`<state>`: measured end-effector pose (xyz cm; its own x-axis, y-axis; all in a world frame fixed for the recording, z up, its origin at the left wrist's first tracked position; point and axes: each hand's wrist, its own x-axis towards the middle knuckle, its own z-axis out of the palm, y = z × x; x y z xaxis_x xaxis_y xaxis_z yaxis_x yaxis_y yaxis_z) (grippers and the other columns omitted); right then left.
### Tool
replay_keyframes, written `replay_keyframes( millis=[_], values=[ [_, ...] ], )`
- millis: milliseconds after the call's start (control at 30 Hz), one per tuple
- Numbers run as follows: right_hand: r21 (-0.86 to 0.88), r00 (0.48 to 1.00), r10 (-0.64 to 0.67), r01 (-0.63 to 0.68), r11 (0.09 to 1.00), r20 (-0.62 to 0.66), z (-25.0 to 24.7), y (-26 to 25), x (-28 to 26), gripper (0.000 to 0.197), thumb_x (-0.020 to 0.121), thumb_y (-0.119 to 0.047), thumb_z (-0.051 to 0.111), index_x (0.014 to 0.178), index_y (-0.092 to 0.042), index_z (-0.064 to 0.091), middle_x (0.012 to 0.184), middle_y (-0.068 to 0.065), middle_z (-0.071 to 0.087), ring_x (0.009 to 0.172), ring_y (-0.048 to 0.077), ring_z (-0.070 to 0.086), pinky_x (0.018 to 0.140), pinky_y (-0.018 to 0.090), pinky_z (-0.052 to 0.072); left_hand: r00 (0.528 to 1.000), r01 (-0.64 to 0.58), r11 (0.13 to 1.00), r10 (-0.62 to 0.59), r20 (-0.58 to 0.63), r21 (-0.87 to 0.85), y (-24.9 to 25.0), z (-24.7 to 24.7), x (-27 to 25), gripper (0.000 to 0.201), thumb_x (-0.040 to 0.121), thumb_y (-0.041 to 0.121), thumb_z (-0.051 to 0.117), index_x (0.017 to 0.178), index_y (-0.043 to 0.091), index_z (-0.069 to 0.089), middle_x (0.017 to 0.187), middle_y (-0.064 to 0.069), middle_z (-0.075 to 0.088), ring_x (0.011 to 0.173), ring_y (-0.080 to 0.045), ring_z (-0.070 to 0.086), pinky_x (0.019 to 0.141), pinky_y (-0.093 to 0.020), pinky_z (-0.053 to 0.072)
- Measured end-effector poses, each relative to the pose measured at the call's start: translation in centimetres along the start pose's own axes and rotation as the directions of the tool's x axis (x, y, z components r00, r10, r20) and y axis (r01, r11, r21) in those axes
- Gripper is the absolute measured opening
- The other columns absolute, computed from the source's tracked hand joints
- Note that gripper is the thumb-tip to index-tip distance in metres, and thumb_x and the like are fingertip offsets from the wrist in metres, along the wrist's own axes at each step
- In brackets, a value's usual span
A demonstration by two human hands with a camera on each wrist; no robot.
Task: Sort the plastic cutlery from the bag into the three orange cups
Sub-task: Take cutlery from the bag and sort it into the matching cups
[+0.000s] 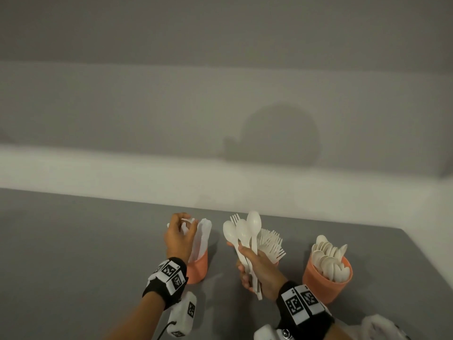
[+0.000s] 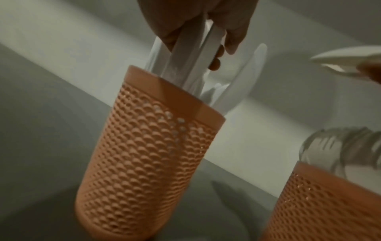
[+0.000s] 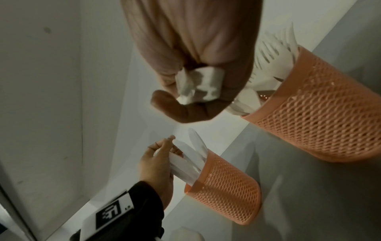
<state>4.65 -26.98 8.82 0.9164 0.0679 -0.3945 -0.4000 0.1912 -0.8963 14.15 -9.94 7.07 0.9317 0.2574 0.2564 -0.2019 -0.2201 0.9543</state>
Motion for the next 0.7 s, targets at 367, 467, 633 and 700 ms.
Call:
replay_keyframes(
  millis=[367, 467, 633, 700],
  values=[
    [0.047, 1.000, -0.011, 0.010, 0.999, 0.005, 0.0, -0.3, -0.5, 0.022, 0.098, -0.031, 0.042, 0.099, -0.013, 0.053, 0.042, -0.006, 0.047, 0.030, 0.005, 0.037, 0.033, 0.015, 0.032, 0.929, -0.359, 0.713, 0.336, 0.156, 0.602, 1.6, -0.7, -1.4, 0.051, 0.088, 0.039, 0.032, 0.101, 0.009, 0.070, 0.107, -0.015, 0.062, 0.094, -0.034, 0.057, 0.078, -0.042, 0.043],
    [0.105, 0.999, -0.050, 0.049, 0.993, 0.002, 0.0, -0.6, -0.8, 0.022, 0.098, -0.029, 0.041, 0.098, -0.012, 0.055, 0.043, -0.004, 0.049, 0.028, 0.006, 0.036, 0.032, 0.014, 0.031, 0.957, -0.290, 0.904, 0.280, 0.080, 0.313, 4.4, 0.3, -2.6, 0.041, 0.090, 0.037, 0.038, 0.108, 0.014, 0.066, 0.107, -0.002, 0.057, 0.096, -0.020, 0.057, 0.084, -0.037, 0.048],
    [0.094, 0.988, -0.146, 0.149, 0.984, -0.043, 0.0, -1.0, -1.6, 0.023, 0.098, -0.026, 0.042, 0.091, -0.007, 0.054, 0.048, 0.003, 0.056, 0.028, 0.009, 0.037, 0.031, 0.016, 0.031, 0.951, 0.151, 0.987, -0.130, 0.279, -0.053, 6.4, 2.8, -5.9, 0.019, 0.096, 0.017, 0.045, 0.100, 0.008, 0.061, 0.091, -0.004, 0.063, 0.086, -0.018, 0.056, 0.080, -0.029, 0.045],
    [0.100, 0.992, -0.126, 0.128, 0.987, -0.025, -0.4, -1.0, -2.1, 0.027, 0.097, -0.031, 0.044, 0.088, -0.009, 0.056, 0.047, 0.003, 0.050, 0.030, 0.008, 0.036, 0.032, 0.016, 0.029, 0.877, 0.326, 0.936, -0.247, 0.412, -0.133, 6.8, 3.5, -6.8, 0.024, 0.097, 0.018, 0.041, 0.091, 0.005, 0.060, 0.081, -0.006, 0.060, 0.076, -0.018, 0.055, 0.069, -0.027, 0.045]
  ],
)
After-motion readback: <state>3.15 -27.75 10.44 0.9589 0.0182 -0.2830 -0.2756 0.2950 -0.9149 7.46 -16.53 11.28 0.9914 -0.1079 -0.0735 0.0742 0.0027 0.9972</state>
